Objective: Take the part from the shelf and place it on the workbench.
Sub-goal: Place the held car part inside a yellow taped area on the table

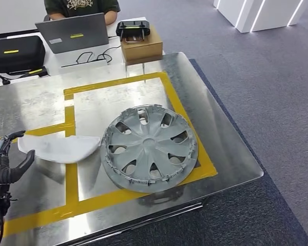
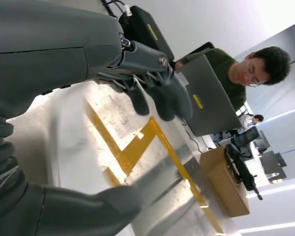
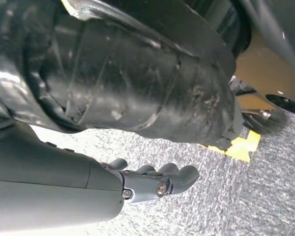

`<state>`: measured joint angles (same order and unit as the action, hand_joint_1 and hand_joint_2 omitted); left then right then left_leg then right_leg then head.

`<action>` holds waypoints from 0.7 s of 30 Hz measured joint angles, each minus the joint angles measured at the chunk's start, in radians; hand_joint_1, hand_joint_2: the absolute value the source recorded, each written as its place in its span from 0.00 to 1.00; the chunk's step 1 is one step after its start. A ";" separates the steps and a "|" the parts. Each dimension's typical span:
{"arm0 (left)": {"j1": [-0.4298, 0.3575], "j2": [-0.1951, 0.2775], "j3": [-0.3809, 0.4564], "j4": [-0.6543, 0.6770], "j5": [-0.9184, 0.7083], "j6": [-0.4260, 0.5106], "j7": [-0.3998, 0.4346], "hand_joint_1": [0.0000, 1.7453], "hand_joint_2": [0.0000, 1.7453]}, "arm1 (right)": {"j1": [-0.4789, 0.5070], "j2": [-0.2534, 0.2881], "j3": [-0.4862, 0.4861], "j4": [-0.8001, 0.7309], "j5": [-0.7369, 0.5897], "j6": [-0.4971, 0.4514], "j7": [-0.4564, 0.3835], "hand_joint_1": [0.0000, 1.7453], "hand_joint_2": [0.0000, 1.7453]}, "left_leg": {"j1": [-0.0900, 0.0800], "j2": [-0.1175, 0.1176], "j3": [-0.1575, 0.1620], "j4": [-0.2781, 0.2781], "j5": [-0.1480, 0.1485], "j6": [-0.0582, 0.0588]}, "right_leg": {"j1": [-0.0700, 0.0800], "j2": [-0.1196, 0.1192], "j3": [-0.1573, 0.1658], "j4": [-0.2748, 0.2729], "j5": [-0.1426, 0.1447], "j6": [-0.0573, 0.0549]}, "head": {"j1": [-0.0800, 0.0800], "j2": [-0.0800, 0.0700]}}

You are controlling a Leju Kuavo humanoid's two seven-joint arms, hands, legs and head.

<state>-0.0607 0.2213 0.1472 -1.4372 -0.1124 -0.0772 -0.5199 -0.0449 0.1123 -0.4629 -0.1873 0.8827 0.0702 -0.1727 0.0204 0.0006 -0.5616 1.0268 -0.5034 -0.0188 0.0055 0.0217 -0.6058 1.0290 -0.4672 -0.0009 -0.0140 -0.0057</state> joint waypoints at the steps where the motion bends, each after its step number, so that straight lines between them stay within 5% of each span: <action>1: 0.001 -0.001 -0.001 -0.001 0.005 -0.002 0.000 0.00 1.00 | 0.002 0.000 0.000 0.000 0.000 0.000 0.000 0.00 0.00 | 0.000 0.000 -0.001 -0.001 0.002 0.003 | 0.000 0.001 -0.001 0.000 0.000 -0.006 | 0.002 0.000; 4: 0.003 -0.004 -0.002 -0.001 0.017 -0.012 0.000 0.00 1.00 | 0.008 -0.001 0.001 0.000 0.000 -0.003 0.000 0.00 0.00 | -0.002 -0.001 -0.001 -0.003 0.004 0.007 | 0.000 -0.001 0.002 -0.004 0.004 -0.017 | 0.006 0.000; 12: 0.003 -0.007 -0.010 -0.003 0.018 -0.015 0.000 0.00 1.00 | 0.013 -0.001 0.002 0.000 0.001 -0.011 0.000 0.00 0.00 | -0.004 -0.001 -0.002 -0.001 0.003 0.015 | -0.002 -0.001 0.006 -0.016 0.010 0.010 | 0.006 0.000; 21: 0.006 -0.015 -0.027 -0.028 0.004 0.004 -0.009 0.00 1.00 | 0.014 -0.002 0.003 0.000 0.002 -0.016 -0.001 0.00 0.00 | -0.002 -0.001 -0.001 -0.002 0.003 0.016 | 0.000 -0.001 0.004 -0.015 0.009 0.015 | 0.006 0.000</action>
<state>-0.0552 0.2060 0.1202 -1.4653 -0.1081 -0.0730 -0.5286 -0.0312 0.1102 -0.4600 -0.1873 0.8846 0.0538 -0.1733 0.0184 0.0000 -0.5631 1.0248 -0.5001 -0.0032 0.0052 0.0205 -0.6019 1.0140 -0.4579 0.0145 -0.0080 -0.0057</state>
